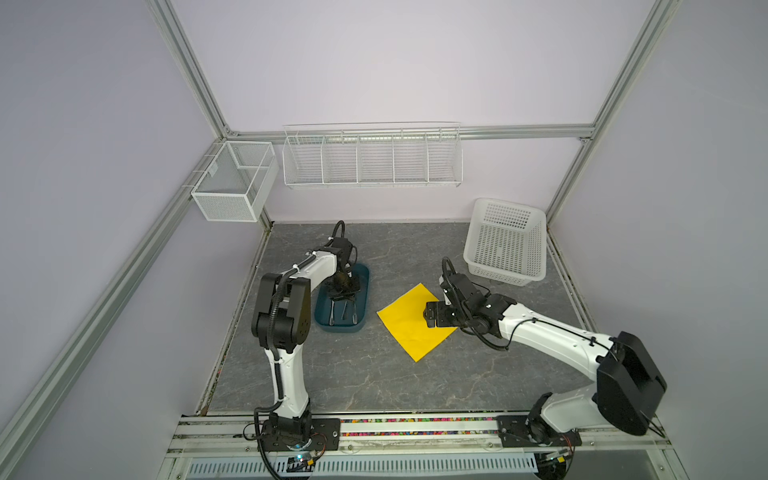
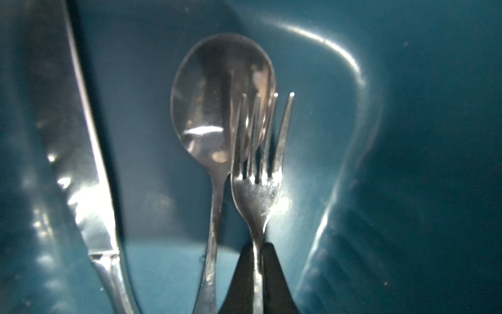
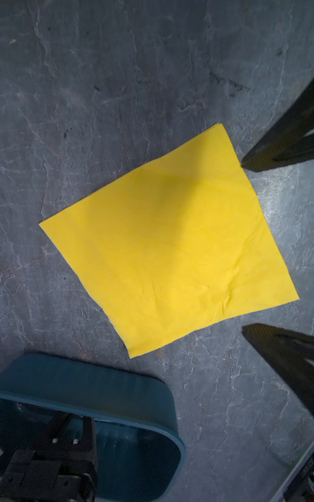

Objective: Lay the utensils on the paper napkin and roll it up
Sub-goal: 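Close the left gripper on the fork handle in the tray, then lift the fork with the left gripper and carry it over the napkin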

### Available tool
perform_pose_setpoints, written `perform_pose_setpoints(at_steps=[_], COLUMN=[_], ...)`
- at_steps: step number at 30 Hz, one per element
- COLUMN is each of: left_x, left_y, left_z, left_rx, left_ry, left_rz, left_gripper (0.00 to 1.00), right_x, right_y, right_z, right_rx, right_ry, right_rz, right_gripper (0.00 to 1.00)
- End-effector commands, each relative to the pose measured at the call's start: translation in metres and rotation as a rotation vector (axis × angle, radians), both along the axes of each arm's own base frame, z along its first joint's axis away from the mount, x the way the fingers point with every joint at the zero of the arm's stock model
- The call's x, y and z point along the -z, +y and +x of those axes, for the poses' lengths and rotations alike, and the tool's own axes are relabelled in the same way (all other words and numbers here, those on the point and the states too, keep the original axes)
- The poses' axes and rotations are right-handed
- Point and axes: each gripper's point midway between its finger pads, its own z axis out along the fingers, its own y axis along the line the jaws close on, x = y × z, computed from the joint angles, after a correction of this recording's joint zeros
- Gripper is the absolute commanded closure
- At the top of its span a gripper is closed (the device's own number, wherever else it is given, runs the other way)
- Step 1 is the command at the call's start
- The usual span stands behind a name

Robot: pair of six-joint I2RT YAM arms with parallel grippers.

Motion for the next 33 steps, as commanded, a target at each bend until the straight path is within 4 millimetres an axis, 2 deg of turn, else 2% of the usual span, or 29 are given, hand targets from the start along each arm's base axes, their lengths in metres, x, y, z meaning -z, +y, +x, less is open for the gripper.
perform_pose_setpoints(at_steps=[1,5,12,17,21,25,30,33], left_x=[0.015,0.022,0.029,0.036,0.029,-0.003,-0.069,-0.108], left_y=[0.003,0.005,0.007,0.010,0.008,0.004,0.009,0.006], left_z=[-0.003,-0.002,0.000,-0.002,0.000,0.007,0.013,0.010], left_rx=[0.004,0.003,0.014,0.030,0.047,0.032,0.013,0.003], left_ry=[0.030,0.036,0.052,0.074,0.059,-0.011,-0.144,-0.217], left_rz=[0.031,0.061,0.115,0.147,0.157,0.131,0.129,0.089], left_gripper=[0.87,0.82,0.79,0.84,0.91,0.94,0.95,0.94], right_x=[0.001,0.000,0.000,0.001,-0.003,-0.012,-0.029,-0.037], right_y=[0.002,0.003,0.003,0.001,0.001,-0.004,-0.018,-0.030], right_z=[0.001,0.001,0.002,0.001,0.002,0.004,0.007,0.007], right_rx=[0.008,0.002,0.000,0.006,0.005,0.021,0.088,0.144], right_ry=[0.012,0.014,0.015,0.011,0.004,-0.025,-0.089,-0.124], right_rz=[-0.006,-0.008,-0.009,-0.014,-0.014,-0.020,-0.012,-0.013], right_gripper=[0.09,0.09,0.09,0.09,0.09,0.09,0.09,0.10])
